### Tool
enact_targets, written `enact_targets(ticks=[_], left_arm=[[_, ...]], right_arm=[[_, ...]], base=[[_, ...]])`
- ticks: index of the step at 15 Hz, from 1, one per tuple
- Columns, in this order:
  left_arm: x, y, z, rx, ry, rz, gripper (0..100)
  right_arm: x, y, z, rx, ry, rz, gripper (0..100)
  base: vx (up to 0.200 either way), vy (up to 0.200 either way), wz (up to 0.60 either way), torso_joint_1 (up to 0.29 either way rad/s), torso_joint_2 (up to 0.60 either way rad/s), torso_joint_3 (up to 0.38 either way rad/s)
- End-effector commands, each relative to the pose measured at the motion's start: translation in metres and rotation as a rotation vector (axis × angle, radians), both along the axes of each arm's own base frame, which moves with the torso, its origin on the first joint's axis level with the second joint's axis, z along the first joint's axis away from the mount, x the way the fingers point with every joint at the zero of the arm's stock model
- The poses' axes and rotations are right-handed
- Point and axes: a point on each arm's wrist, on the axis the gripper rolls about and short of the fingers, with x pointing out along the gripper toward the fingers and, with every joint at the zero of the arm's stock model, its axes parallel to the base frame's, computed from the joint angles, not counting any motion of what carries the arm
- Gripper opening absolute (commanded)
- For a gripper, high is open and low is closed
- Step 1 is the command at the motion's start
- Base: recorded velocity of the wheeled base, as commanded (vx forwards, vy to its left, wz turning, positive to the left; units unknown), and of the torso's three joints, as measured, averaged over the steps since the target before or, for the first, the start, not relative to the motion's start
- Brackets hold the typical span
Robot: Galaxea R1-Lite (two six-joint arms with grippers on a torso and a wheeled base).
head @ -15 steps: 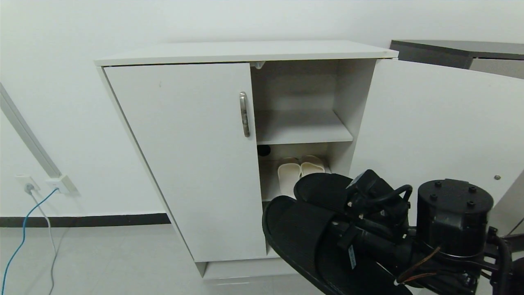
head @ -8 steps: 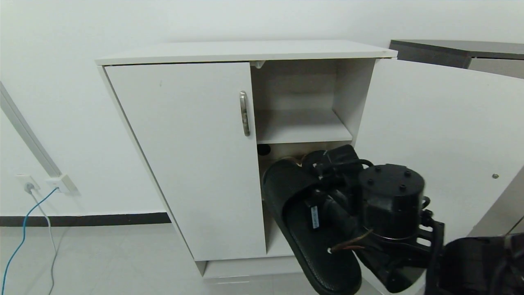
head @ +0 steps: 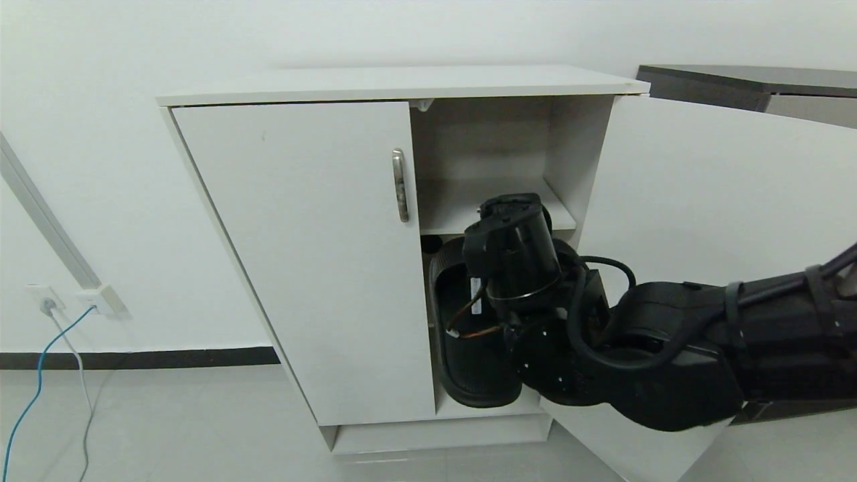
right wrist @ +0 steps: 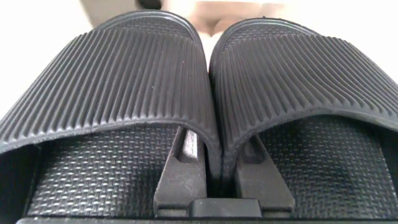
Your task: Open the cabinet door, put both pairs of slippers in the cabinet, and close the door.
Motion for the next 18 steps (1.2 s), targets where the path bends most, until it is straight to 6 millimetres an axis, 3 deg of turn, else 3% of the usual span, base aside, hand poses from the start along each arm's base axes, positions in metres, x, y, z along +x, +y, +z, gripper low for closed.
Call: enact_targets(ticks=[1, 8, 18], left_arm=[[0.0, 0.0, 0.0, -0.001, 0.0, -0.001, 0], [0.0, 0.0, 0.0, 0.001, 0.0, -0.001, 0], [0.0, 0.0, 0.0, -0.001, 0.0, 0.001, 0]], right_arm=[[0.018, 0.002, 0.002, -0.01, -0.016, -0.027, 0], [0.038, -0.002, 0.006, -0.038, -0.053, -0.042, 0], [0.039, 0.0, 0.004, -0.037, -0.05, -0.029, 0]], base=[[0.0, 0.0, 0.0, 0.0, 0.0, 0.0], [0.0, 0.0, 0.0, 0.0, 0.0, 0.0], [0.2, 0.0, 0.0, -0.001, 0.0, 0.001]])
